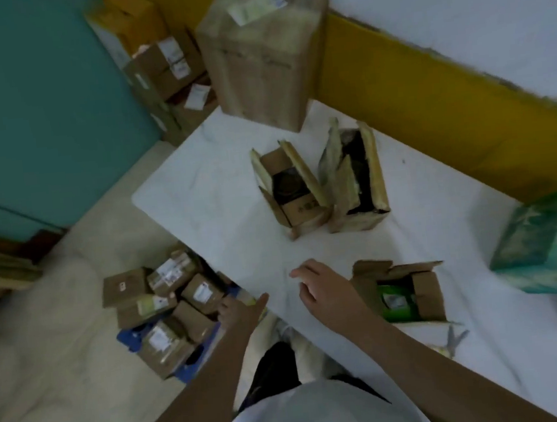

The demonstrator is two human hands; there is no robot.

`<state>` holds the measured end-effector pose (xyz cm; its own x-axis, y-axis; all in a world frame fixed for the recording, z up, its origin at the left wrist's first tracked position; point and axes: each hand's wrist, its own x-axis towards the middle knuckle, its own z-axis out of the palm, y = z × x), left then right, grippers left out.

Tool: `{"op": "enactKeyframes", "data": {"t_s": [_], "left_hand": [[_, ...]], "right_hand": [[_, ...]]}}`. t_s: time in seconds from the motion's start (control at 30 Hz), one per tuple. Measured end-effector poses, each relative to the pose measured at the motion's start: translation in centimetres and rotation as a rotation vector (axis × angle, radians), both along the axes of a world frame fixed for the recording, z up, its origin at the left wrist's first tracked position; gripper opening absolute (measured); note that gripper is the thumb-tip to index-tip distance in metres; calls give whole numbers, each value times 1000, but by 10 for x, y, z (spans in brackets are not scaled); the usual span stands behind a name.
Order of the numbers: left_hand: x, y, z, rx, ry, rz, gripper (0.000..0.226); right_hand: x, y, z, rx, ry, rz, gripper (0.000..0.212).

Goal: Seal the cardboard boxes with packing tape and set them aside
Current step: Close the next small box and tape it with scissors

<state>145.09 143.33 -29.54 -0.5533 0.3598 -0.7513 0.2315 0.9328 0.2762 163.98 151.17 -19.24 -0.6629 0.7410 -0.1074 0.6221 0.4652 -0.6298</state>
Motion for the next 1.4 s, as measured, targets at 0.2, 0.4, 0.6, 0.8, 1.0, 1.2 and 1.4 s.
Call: {"op": "enactKeyframes", "data": {"t_s": [0.2, 0.4, 0.6, 0.8, 1.0, 1.2, 1.4], "left_hand": [[-21, -17, -65, 118, -268, 15, 84], [-26, 12, -3, 222, -171, -290, 12], [-31, 57, 60, -60, -230, -544, 34], [-1, 106, 152, 334, -272, -779, 10], [69, 155, 238, 452, -331, -1168, 9], [123, 183, 274, 478, -348, -1429, 15], [150, 199, 275, 424, -253, -1731, 26]], "right_hand": [[-2, -9, -25, -114, -71, 45, 26], [-2, -18, -25, -302, -171, 25, 26], [-7, -15, -11, -547, -123, -212, 22], [3, 23, 46, -613, 182, -581, 63], [74, 64, 127, -808, 431, -599, 62], [139, 62, 156, -540, 359, -689, 12], [160, 47, 147, -546, 263, -886, 14]]}}
